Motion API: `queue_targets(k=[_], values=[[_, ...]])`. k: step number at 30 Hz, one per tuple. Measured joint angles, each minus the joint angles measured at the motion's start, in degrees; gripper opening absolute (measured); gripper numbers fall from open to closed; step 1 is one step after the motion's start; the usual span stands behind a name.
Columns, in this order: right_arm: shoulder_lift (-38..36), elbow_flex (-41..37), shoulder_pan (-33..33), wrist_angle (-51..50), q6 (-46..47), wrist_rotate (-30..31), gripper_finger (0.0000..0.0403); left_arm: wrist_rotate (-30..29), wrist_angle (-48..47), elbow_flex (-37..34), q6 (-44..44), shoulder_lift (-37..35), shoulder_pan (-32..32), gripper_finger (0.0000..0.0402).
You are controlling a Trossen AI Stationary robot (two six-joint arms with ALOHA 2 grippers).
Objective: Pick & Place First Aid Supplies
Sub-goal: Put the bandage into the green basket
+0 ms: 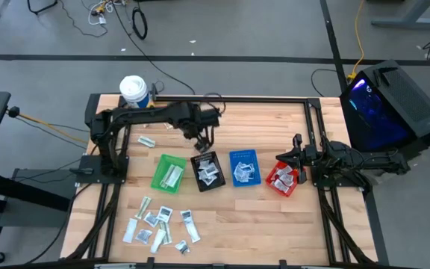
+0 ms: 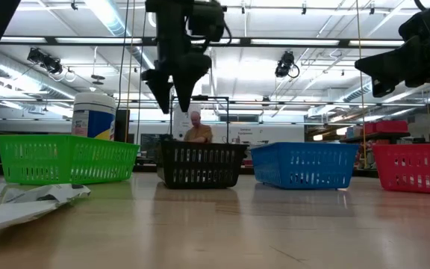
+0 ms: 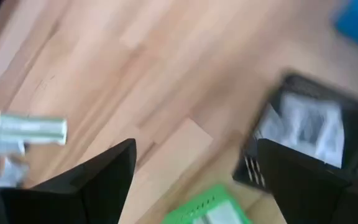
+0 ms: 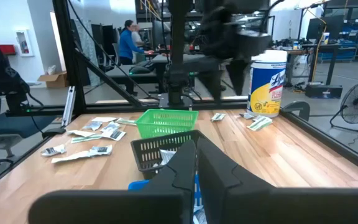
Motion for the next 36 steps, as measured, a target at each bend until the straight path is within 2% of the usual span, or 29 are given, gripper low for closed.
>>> queue_targets(k=[6,12,15,21,27,36], values=[[0.0,0.0,0.0,0.0,0.0,0.0,0.0023,-0.4,0.0,0.0,-11.4,0.0,4.8,0.0342],[0.0,0.0,0.0,0.0,0.0,0.0,0.0023,-1.3,0.0,0.0,-14.1,0.0,6.0,0.0342],[0.0,0.0,0.0,0.0,0.0,0.0,0.0023,-3.7,0.0,-0.1,-17.9,0.0,6.2,0.0342],[0.0,0.0,0.0,0.0,0.0,0.0,0.0023,-4.9,0.8,-5.0,-27.5,0.0,7.9,0.0342],[0.0,0.0,0.0,0.0,0.0,0.0,0.0023,-8.6,1.2,-8.8,-35.4,0.0,10.3,0.0342],[0.0,0.0,0.0,0.0,0.0,0.0,0.0023,-8.6,2.8,-15.0,-45.5,-1.9,10.8,0.0342]])
